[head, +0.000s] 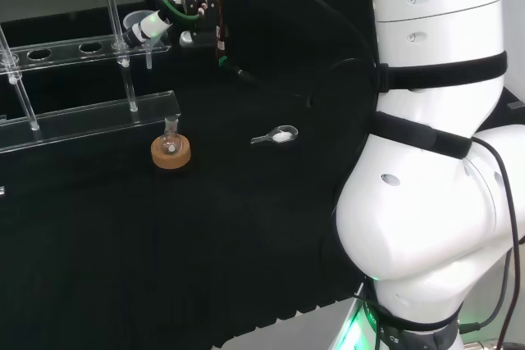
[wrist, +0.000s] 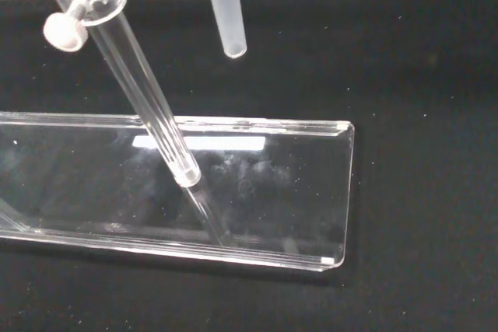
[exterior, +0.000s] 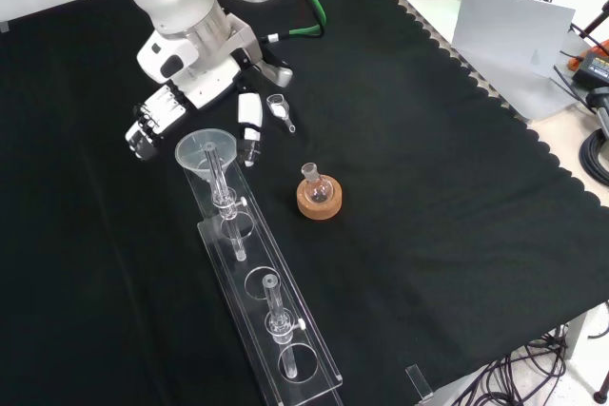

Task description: Pick up the funnel from the transparent funnel stand.

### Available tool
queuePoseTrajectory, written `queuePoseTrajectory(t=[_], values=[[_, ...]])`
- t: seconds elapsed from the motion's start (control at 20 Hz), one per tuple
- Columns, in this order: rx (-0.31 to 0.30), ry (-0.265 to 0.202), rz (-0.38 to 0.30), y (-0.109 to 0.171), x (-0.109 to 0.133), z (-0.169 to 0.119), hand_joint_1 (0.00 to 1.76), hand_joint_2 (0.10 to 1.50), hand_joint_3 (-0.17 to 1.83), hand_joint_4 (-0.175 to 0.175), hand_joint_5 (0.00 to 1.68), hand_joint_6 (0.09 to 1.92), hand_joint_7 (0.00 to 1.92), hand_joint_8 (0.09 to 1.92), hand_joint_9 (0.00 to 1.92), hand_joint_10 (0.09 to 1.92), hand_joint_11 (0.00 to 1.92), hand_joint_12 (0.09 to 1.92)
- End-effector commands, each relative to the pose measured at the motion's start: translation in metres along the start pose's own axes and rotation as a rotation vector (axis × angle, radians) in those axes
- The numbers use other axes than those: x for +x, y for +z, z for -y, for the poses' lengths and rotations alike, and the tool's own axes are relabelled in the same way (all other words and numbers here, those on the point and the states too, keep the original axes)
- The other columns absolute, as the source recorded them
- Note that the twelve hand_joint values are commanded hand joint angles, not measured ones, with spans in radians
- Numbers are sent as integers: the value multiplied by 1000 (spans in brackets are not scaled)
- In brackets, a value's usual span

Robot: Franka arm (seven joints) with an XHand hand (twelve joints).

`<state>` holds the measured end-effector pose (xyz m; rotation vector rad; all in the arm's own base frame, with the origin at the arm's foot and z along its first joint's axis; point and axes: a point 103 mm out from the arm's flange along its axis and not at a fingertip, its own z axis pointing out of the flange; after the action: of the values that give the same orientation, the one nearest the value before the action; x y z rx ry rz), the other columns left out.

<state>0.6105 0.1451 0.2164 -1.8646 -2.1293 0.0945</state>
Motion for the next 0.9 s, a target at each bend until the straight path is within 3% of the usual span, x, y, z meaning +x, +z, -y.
queuePoseTrajectory(t=[0.05,0.9], values=[[13,3,13,0,-3,-1,468,749,15,-27,0,87,54,87,31,87,0,686],[16,-8,23,-2,7,0,473,759,17,-37,0,87,138,94,74,87,0,743]])
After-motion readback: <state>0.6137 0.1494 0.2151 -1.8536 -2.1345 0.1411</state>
